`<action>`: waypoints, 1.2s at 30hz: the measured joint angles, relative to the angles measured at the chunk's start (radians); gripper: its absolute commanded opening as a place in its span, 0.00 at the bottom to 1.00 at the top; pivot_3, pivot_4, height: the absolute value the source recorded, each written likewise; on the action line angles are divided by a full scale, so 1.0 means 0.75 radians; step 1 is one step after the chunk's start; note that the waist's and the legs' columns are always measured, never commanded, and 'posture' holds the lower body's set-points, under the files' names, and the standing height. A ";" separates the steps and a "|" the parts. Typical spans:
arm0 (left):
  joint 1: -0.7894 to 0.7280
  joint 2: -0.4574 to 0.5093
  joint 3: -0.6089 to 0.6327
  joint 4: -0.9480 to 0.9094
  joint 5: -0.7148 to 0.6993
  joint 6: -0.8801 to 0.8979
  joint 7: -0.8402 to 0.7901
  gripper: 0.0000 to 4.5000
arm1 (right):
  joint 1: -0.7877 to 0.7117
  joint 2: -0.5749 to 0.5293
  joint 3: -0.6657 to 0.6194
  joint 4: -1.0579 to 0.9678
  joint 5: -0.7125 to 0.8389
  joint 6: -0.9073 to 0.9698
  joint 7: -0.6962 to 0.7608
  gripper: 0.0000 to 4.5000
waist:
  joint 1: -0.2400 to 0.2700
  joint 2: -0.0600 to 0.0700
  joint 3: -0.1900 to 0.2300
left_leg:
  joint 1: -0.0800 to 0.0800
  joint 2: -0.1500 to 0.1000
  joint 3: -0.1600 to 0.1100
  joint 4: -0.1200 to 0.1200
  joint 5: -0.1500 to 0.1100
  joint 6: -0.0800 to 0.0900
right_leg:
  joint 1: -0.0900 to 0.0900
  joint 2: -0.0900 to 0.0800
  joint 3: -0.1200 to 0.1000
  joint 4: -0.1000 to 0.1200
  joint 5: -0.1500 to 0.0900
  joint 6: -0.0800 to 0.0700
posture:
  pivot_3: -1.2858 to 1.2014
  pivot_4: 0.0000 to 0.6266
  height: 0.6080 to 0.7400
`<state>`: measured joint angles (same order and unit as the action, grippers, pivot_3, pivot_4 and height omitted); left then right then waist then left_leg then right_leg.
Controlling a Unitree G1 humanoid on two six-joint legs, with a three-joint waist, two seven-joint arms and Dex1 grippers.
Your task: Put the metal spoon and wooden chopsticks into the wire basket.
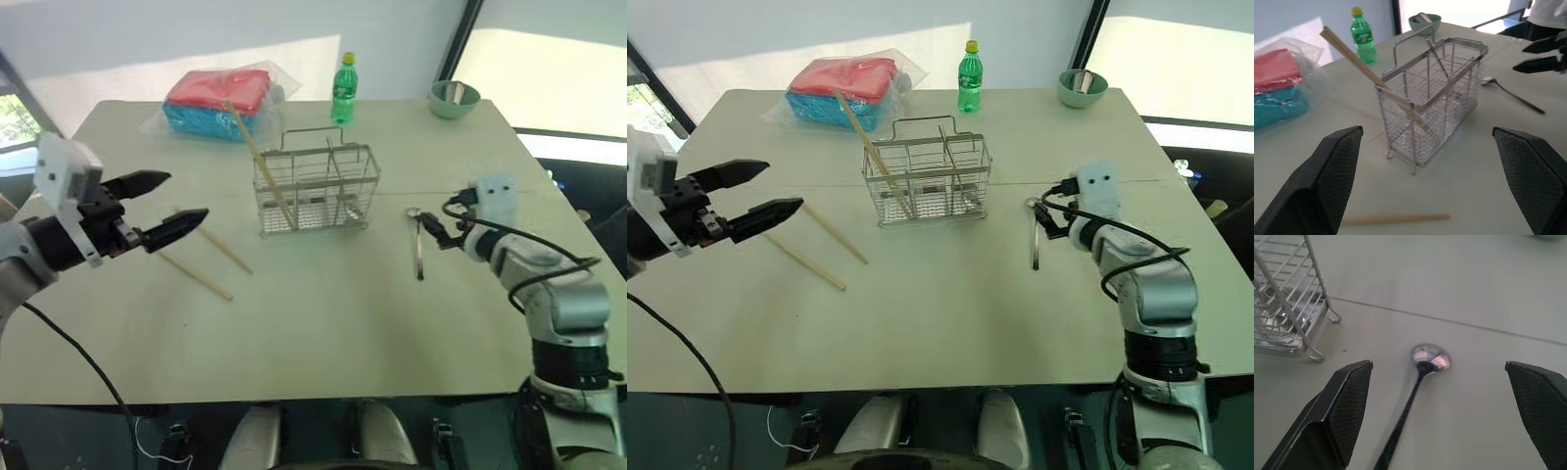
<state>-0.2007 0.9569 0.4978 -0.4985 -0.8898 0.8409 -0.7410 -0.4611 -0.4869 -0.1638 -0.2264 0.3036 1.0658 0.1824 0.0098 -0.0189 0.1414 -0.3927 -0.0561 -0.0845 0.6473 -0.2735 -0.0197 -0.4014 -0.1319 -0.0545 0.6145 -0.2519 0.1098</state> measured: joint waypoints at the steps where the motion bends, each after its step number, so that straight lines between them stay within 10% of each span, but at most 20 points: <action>1: -0.001 0.005 -0.005 0.000 -0.001 0.000 -0.007 1.00 | -0.027 0.017 0.002 0.033 -0.008 0.028 -0.018 1.00 | 0.002 0.000 0.000 | 0.000 0.000 0.000 0.000 0.000 0.000 | -0.002 0.000 0.000 0.000 0.000 0.000 | 0.52 0.24 0.45; 16: -0.042 0.032 -0.016 -0.014 -0.025 0.009 0.008 1.00 | -0.316 0.151 0.080 0.680 -0.139 -0.132 -0.061 1.00 | -0.032 0.000 0.000 | 0.001 0.000 0.000 0.000 0.000 0.000 | 0.003 0.005 0.000 0.002 0.001 0.002 | 0.52 0.24 0.45; 19: -0.042 0.035 -0.016 -0.022 -0.036 0.009 0.013 1.00 | -0.343 0.186 0.077 0.765 -0.146 -0.180 -0.066 0.83 | -0.038 0.000 0.000 | 0.002 0.001 0.000 0.000 0.000 0.000 | 0.003 0.006 0.001 0.003 0.002 0.003 | 0.52 0.24 0.45; 26: -0.048 0.048 -0.015 -0.029 -0.053 0.010 0.037 1.00 | -0.376 0.225 0.051 0.850 -0.164 -0.247 -0.087 0.04 | -0.036 0.000 0.000 | 0.003 0.001 -0.002 0.000 0.000 0.000 | 0.002 0.008 0.001 0.003 0.002 0.003 | 0.52 0.24 0.45; 36: -0.058 0.048 -0.015 -0.029 -0.068 0.009 0.063 1.00 | -0.339 0.202 0.064 0.832 -0.202 -0.360 -0.074 0.02 | -0.031 0.001 0.001 | 0.003 0.001 -0.002 0.000 0.001 0.000 | 0.000 0.008 0.002 0.003 0.002 0.003 | 0.52 0.24 0.45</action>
<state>-0.2441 0.9927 0.4865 -0.5199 -0.9410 0.8475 -0.6936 -0.7154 -0.3355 -0.1155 0.3973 0.1520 0.7957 0.1271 -0.0132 -0.0183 0.1418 -0.3904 -0.0552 -0.0858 0.6476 -0.2731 -0.0200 -0.4018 -0.1256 -0.0533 0.6165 -0.2504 0.1123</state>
